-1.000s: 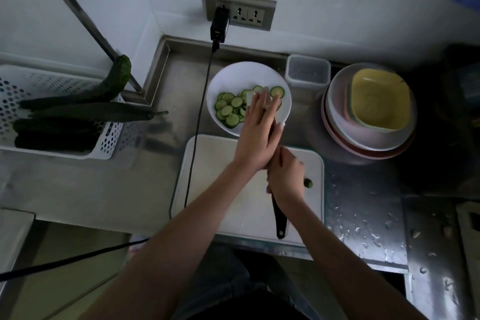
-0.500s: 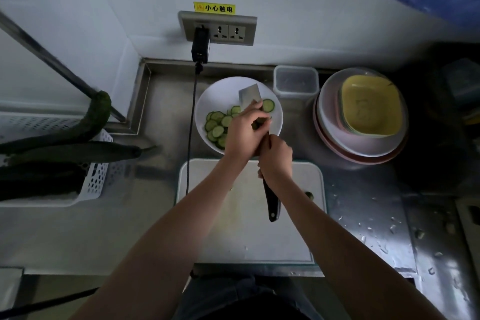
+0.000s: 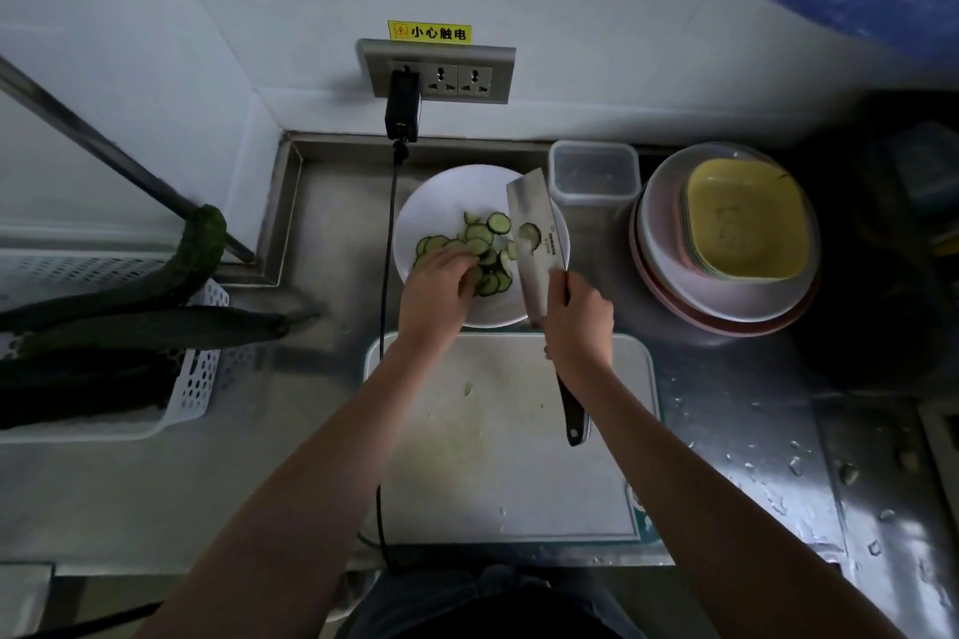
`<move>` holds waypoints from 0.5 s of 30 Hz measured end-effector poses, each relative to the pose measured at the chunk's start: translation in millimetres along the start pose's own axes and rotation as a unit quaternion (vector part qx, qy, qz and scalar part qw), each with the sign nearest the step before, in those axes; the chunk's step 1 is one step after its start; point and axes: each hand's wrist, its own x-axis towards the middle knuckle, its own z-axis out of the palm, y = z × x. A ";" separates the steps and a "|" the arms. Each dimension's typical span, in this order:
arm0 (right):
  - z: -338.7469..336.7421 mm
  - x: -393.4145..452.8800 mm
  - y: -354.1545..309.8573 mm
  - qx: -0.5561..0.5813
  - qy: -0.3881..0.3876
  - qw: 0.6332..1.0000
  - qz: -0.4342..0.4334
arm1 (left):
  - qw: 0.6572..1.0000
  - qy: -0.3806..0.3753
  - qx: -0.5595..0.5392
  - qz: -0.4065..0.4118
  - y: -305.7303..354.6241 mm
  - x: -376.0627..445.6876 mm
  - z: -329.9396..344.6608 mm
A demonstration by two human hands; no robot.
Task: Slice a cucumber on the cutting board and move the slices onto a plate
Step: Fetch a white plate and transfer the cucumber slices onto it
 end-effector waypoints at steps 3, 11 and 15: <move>-0.2 0.9 5.6 -0.028 -0.016 0.999 -0.015 | 1.000 0.007 -0.008 -0.010 -2.0 -0.6 -5.5; 3.9 -3.4 3.5 0.032 0.009 0.999 -0.001 | 0.977 -0.145 0.046 0.148 17.7 1.0 13.2; -5.4 4.5 3.8 0.054 0.082 0.995 -0.005 | 0.965 -0.183 0.129 0.135 1.8 -8.2 14.1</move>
